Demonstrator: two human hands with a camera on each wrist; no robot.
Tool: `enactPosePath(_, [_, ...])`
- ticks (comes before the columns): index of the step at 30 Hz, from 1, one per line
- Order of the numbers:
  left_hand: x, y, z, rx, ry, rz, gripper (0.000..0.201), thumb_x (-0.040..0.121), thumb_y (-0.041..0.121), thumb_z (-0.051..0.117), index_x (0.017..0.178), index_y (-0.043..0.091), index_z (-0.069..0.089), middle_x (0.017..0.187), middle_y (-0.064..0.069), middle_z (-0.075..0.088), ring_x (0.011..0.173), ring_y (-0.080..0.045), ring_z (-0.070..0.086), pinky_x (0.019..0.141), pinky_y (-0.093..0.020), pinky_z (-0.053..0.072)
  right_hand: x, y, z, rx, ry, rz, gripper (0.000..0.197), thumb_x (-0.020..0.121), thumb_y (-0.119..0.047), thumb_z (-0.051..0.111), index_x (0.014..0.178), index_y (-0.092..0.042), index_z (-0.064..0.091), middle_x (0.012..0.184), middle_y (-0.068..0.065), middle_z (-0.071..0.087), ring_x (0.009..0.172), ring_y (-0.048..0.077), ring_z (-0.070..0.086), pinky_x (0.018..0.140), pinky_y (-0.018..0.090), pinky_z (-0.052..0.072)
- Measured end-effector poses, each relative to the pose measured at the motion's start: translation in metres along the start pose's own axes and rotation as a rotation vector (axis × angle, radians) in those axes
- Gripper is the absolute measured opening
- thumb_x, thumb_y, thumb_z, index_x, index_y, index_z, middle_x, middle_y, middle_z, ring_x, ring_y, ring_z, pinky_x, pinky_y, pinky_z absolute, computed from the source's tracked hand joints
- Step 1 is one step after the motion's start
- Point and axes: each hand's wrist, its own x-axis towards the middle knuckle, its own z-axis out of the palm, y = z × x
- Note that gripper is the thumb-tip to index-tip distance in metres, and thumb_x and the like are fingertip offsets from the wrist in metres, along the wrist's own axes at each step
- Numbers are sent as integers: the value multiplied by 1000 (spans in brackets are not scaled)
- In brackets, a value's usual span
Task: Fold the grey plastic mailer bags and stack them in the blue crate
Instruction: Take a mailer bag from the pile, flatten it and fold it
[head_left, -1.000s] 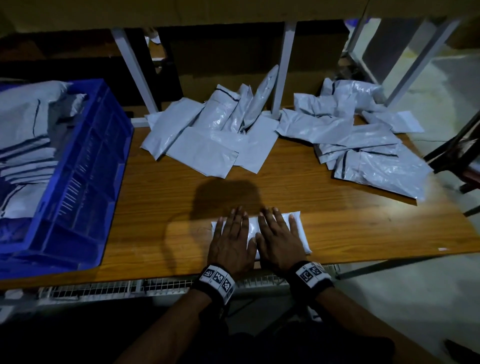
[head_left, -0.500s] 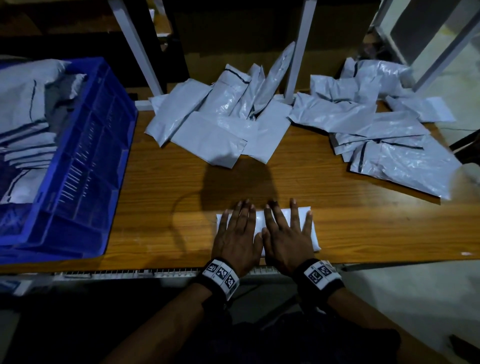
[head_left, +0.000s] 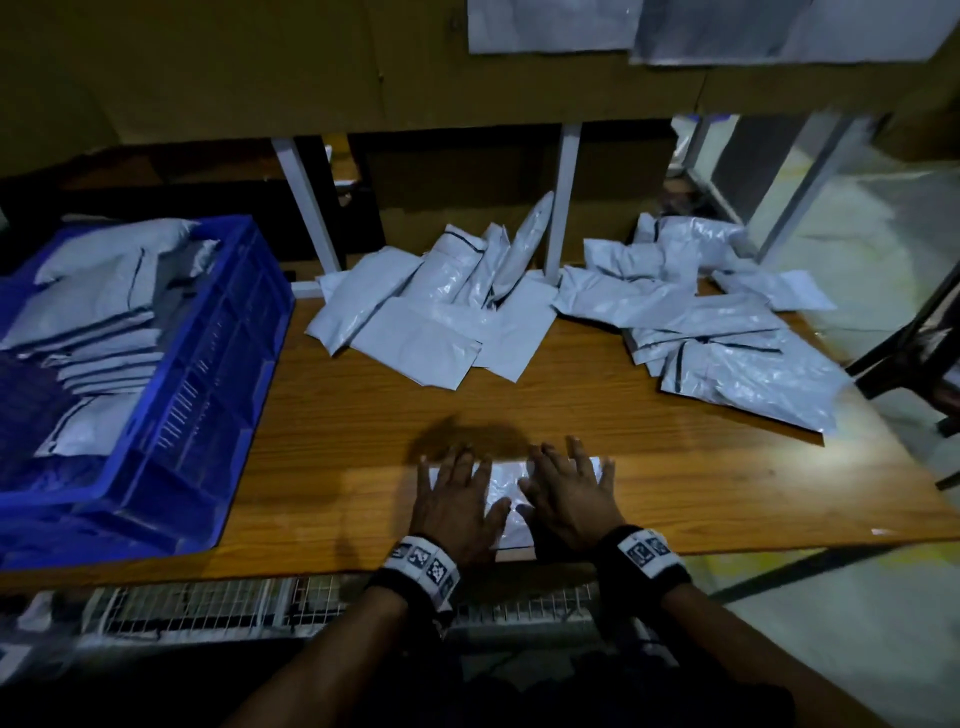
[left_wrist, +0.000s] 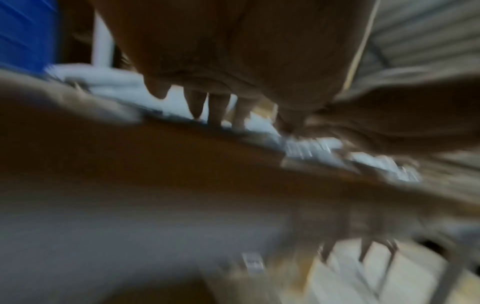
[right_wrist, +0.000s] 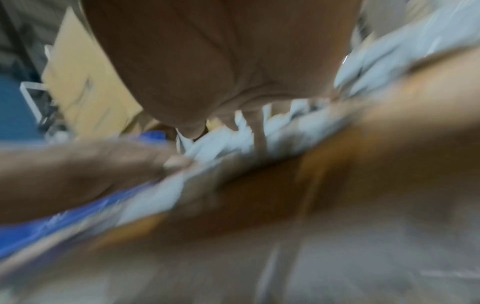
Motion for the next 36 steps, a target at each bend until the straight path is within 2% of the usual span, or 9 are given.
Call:
enactPosePath(6, [11,-16,-36,-118,-37,30,74,77,64,71,143,44,44,146,7,56,150,-26,30,118,-60,24,1,14,-37,-35,-35,25,68,91,-43,68,151,-41,36,145,-1,52,140,34,38,114,59,29])
enactPosePath(9, [10,-13,-61,-212,-25,54,71,70,56,85,134,48,56,119,7,69,123,-25,59,99,-44,50,-3,11,-52,-39,39,-15,58,84,-44,76,138,-36,56,126,-2,63,123,31,48,99,44,43])
enactPosePath(11, [10,-11,-76,-243,86,113,45,79,39,84,122,39,69,101,8,69,98,-18,65,80,-30,51,-10,8,-60,-83,195,-75,41,83,-37,76,122,-31,67,114,-1,65,113,30,51,88,40,43])
enactPosePath(14, [1,-10,-87,-130,383,225,24,76,18,80,97,27,73,95,3,62,92,-23,59,78,-37,46,-20,7,-59,-122,455,-147,33,68,-24,80,100,-24,70,98,2,63,95,31,55,76,39,42])
enactPosePath(18, [-17,-17,-47,-62,527,356,18,75,32,63,89,24,70,89,-2,60,88,-26,56,78,-41,47,-35,12,-28,-69,575,-161,20,70,-22,72,87,-25,61,89,0,58,85,29,54,72,34,29])
enactPosePath(23, [-60,-22,14,-123,353,408,34,69,41,76,101,30,70,100,3,62,95,-23,58,89,-51,51,-70,27,19,-9,321,-54,39,68,-27,81,100,-38,60,116,-5,58,114,27,54,88,43,44])
enactPosePath(28, [-60,-15,19,-163,451,397,41,86,52,68,115,23,71,115,-3,64,108,-26,61,102,-52,45,-76,29,26,65,357,-16,37,84,-27,70,116,-34,54,153,8,42,149,32,31,111,63,36])
enactPosePath(30, [-44,-7,19,-110,454,396,42,97,45,55,127,19,68,134,-8,63,125,-28,59,111,-54,38,-60,17,27,25,405,-56,30,98,-35,57,127,-31,55,160,7,37,153,28,25,117,63,29])
enactPosePath(36, [-16,16,30,4,123,173,71,106,53,4,157,14,35,165,-6,31,155,-22,23,122,-51,10,-25,6,57,-77,274,6,73,105,-64,9,163,-22,20,171,3,2,158,20,-2,125,55,-2])
